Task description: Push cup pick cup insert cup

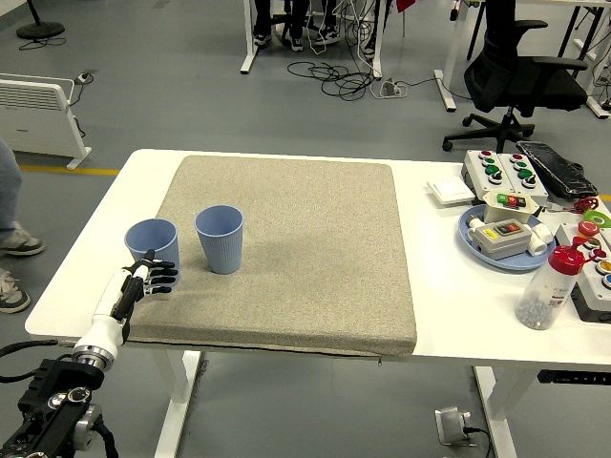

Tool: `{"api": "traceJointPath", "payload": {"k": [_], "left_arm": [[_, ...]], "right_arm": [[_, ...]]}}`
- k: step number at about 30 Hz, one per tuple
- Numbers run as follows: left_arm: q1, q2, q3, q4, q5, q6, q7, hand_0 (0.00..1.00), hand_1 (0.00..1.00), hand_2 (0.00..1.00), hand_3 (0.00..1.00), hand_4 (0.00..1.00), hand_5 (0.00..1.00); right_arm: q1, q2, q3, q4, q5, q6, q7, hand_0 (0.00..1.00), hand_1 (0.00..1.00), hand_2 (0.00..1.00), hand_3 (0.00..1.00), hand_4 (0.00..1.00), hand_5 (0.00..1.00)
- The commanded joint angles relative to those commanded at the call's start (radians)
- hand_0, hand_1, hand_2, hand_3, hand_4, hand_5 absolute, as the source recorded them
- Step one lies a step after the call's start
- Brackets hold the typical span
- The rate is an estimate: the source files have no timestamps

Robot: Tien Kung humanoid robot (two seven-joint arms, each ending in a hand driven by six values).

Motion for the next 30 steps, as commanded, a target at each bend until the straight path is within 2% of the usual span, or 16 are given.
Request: {"api": "traceJointPath", "payload": {"k": [4, 14, 15, 30], "left_arm": [[-0.005, 0.000, 0.001, 0.004, 0.012, 0.001, -0.003, 0.553, 0.609, 0.590, 0.538, 0.605, 0.998], [-0.037, 0.003, -0.005, 0.054, 0.051, 0.001, -0.011, 0.560, 0.612, 0.593, 0.538, 0.605, 0.998], [-0.041, 0.003, -0.006, 0.061, 0.055, 0.000, -0.011, 0.635, 0.641, 0.596, 0.538, 0.604, 0.998], [-0.085, 0.003, -0.024, 0.145, 0.117, -0.004, -0.022, 0.692, 0.692, 0.611, 0.538, 0.598, 0.998]], "right_arm": [[0.000, 0.001, 0.000, 0.000, -0.001, 0.000, 0.000, 0.733, 0.665, 0.668, 0.588, 0.124, 0.561], [-0.002, 0.002, -0.003, 0.000, -0.004, 0.002, -0.001, 0.732, 0.665, 0.668, 0.589, 0.124, 0.561], [-0.002, 0.002, -0.004, 0.000, -0.004, 0.001, -0.001, 0.732, 0.665, 0.668, 0.588, 0.123, 0.566], [-0.001, 0.003, -0.011, 0.000, 0.001, 0.001, 0.000, 0.732, 0.665, 0.668, 0.589, 0.123, 0.573]]}}
